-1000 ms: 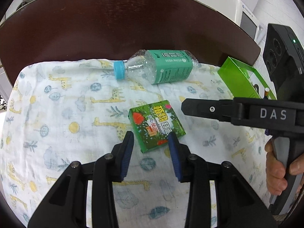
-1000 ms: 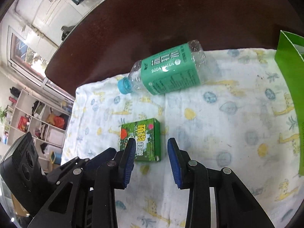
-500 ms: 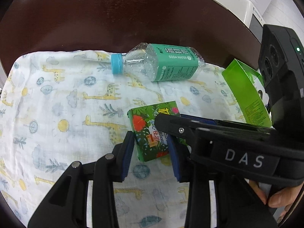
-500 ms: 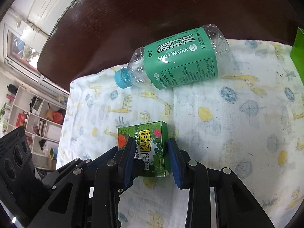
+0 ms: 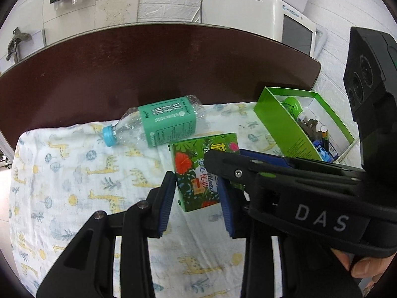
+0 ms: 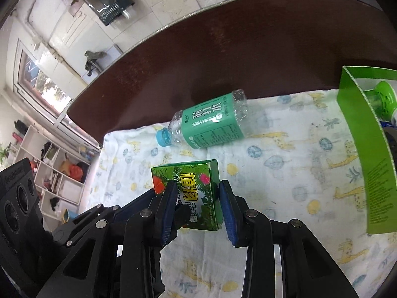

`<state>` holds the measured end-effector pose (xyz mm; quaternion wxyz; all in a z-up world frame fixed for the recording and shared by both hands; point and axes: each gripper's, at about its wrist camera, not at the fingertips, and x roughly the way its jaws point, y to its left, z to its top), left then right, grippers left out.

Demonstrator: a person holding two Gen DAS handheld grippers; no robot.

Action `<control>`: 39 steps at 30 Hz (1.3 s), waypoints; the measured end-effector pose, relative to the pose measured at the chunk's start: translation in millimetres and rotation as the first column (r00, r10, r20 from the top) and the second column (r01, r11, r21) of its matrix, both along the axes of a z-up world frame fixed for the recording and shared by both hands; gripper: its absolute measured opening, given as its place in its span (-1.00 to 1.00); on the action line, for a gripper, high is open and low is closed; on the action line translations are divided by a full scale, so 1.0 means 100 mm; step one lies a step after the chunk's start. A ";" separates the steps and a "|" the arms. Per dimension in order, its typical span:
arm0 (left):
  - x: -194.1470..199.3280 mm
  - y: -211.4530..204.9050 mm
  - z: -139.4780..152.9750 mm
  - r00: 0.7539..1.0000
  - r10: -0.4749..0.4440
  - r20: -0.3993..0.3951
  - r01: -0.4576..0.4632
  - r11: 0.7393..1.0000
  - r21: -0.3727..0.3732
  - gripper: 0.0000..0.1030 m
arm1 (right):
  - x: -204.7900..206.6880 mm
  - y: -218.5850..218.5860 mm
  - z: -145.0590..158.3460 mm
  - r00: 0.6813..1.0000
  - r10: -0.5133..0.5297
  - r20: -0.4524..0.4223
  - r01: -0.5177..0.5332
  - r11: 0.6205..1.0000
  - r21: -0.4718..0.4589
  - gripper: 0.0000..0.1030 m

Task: Organize rigid objects
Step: 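Carry the juice box into the green box and open the right gripper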

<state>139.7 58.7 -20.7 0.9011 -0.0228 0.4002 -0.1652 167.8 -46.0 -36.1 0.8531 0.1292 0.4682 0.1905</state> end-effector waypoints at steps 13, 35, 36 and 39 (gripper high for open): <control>0.08 -1.28 0.48 0.978 -0.189 0.086 0.180 0.978 0.100 -0.37 | -0.18 -1.28 0.45 0.972 -0.208 0.108 0.197 0.975 0.103 -0.26; 0.43 -3.00 0.21 0.917 -0.399 0.002 0.386 0.888 0.249 -0.32 | -0.08 -3.09 0.20 0.890 -0.451 0.069 0.435 0.884 0.170 -0.26; 0.45 -3.02 0.19 0.917 -0.399 -0.003 0.387 0.887 0.252 -0.32 | -0.05 -3.11 0.18 0.889 -0.453 0.064 0.438 0.883 0.170 -0.26; 0.52 -3.06 0.14 0.919 -0.395 -0.015 0.385 0.887 0.253 -0.32 | 0.03 -3.16 0.11 0.890 -0.454 0.053 0.440 0.882 0.167 -0.26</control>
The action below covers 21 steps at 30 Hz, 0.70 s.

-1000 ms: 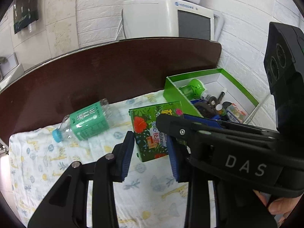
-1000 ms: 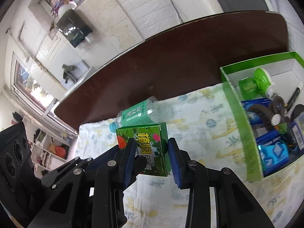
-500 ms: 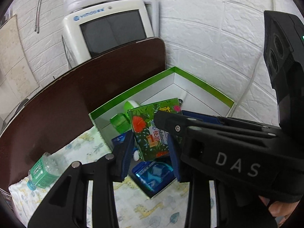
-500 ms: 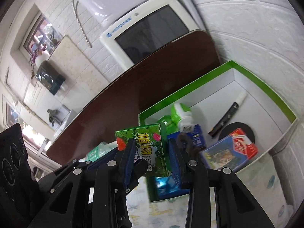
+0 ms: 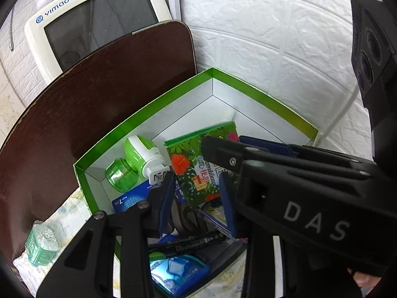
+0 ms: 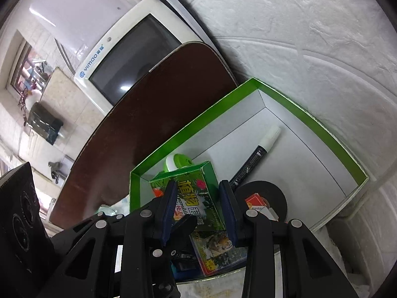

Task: Organize rigid objects
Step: 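Carry the juice box into the green box and open the right gripper, then move the right gripper back to the soda water bottle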

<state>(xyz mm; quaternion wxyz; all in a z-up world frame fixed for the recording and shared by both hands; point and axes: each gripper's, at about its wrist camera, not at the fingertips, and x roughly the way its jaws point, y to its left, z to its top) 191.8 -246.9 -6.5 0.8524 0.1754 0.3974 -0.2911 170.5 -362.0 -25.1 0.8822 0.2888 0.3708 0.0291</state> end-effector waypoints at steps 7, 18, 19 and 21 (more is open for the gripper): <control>0.14 -0.05 -0.09 1.000 0.010 -0.026 -0.010 1.000 -0.001 -0.32 | 0.11 -0.03 -0.11 1.000 -0.004 -0.021 0.004 1.000 0.006 -0.26; 0.22 -0.01 -0.13 0.999 0.036 -0.023 -0.036 0.999 0.014 -0.22 | 0.07 -0.11 -0.15 0.997 -0.069 -0.039 0.069 0.998 0.002 -0.26; 0.22 0.03 -0.11 0.999 0.043 -0.024 -0.042 0.999 0.007 -0.20 | 0.05 -0.12 -0.15 0.997 -0.072 -0.041 0.072 0.997 0.000 -0.26; 0.20 0.09 -0.09 0.998 0.058 -0.017 -0.058 0.998 0.000 -0.17 | 0.02 -0.12 -0.15 0.996 -0.077 -0.046 0.078 0.997 0.005 -0.26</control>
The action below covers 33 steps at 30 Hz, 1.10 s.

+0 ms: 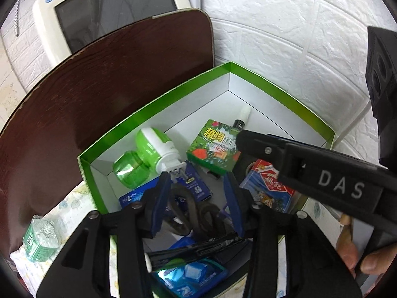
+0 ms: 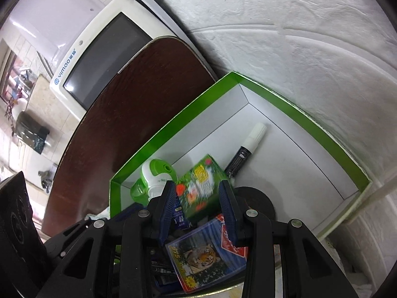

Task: Organize rigid objects
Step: 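Move the right gripper back to the soda water bottle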

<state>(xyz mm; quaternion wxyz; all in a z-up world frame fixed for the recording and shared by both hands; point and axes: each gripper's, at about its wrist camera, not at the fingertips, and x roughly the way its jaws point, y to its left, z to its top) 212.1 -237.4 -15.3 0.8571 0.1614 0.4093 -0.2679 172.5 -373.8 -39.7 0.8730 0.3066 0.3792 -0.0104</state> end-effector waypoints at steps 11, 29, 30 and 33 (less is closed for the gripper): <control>-0.22 0.74 0.25 0.991 0.115 0.072 -0.111 0.992 -0.056 0.16 | -0.20 0.40 0.31 0.998 0.033 0.049 -0.031 0.999 -0.036 -0.26; -0.33 2.87 0.05 0.882 0.472 0.012 -0.464 0.871 -0.159 0.16 | 0.03 2.10 0.40 0.949 0.314 -0.014 -0.313 0.937 -0.158 -0.26; -0.34 2.98 0.01 0.872 0.490 0.006 -0.483 0.861 -0.159 0.16 | 0.06 2.19 0.37 0.945 0.327 -0.025 -0.326 0.931 -0.162 -0.26; -0.34 3.29 -0.09 0.850 0.527 -0.014 -0.522 0.837 -0.164 0.16 | 0.13 2.43 0.28 0.932 0.358 -0.054 -0.362 0.917 -0.169 -0.26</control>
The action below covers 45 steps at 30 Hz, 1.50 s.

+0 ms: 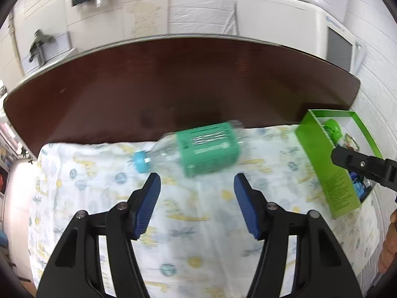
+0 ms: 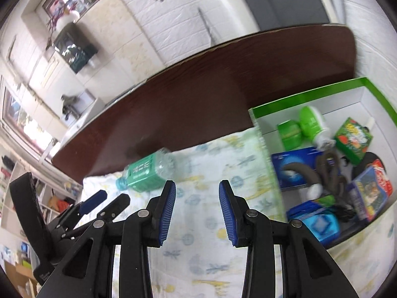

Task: Organize rigid objects
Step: 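Move the right gripper back to the soda water bottle, then close the right gripper around the soda water bottle's middle and lift it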

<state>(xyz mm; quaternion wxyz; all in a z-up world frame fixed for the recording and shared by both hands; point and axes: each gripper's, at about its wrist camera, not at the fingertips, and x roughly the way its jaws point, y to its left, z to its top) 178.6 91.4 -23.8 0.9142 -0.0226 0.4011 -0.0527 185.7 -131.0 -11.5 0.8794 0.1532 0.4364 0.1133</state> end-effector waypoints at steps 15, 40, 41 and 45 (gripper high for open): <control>0.25 0.66 -0.39 0.995 0.077 -0.065 -0.083 0.992 -0.093 0.17 | 0.35 0.66 -0.30 0.994 0.062 -0.092 -0.068 0.996 -0.057 0.02; 0.65 0.61 -0.50 0.988 -0.143 -0.056 0.141 0.989 -0.038 0.20 | 1.03 1.03 -0.60 0.989 0.086 -0.124 -0.095 0.993 -0.067 0.04; 0.65 0.59 -0.49 0.987 -0.154 -0.052 0.153 0.988 -0.031 0.20 | 1.04 1.01 -0.60 0.988 0.084 -0.129 -0.093 0.994 -0.060 0.04; 0.66 0.60 -0.49 0.983 -0.172 -0.059 0.170 0.985 -0.039 0.19 | 1.04 1.00 -0.57 0.989 0.084 -0.122 -0.093 0.993 -0.073 0.06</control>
